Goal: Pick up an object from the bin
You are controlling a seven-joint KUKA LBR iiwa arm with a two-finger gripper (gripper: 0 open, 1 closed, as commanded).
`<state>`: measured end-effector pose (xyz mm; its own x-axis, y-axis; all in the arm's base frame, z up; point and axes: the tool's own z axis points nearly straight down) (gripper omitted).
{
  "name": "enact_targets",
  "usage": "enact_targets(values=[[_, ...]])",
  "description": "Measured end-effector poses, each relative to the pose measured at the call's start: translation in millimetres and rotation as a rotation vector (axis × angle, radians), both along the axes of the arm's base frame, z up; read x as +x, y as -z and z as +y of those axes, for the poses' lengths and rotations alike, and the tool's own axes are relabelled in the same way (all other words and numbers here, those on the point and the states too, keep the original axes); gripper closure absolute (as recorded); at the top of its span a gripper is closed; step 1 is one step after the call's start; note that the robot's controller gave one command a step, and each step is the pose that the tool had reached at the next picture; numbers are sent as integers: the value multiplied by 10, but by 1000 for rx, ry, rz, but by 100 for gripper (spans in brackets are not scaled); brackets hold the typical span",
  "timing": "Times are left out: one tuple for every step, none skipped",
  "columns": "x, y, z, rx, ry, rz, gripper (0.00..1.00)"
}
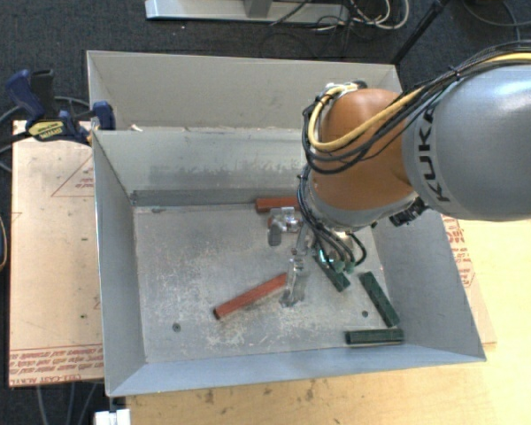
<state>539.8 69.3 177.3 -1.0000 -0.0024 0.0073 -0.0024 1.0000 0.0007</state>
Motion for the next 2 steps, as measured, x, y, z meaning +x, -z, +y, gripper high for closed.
enact_targets(values=[[-11, 1115, 118, 1, -125, -1, 0], [14, 1066, 116, 1, -123, -9, 100]])
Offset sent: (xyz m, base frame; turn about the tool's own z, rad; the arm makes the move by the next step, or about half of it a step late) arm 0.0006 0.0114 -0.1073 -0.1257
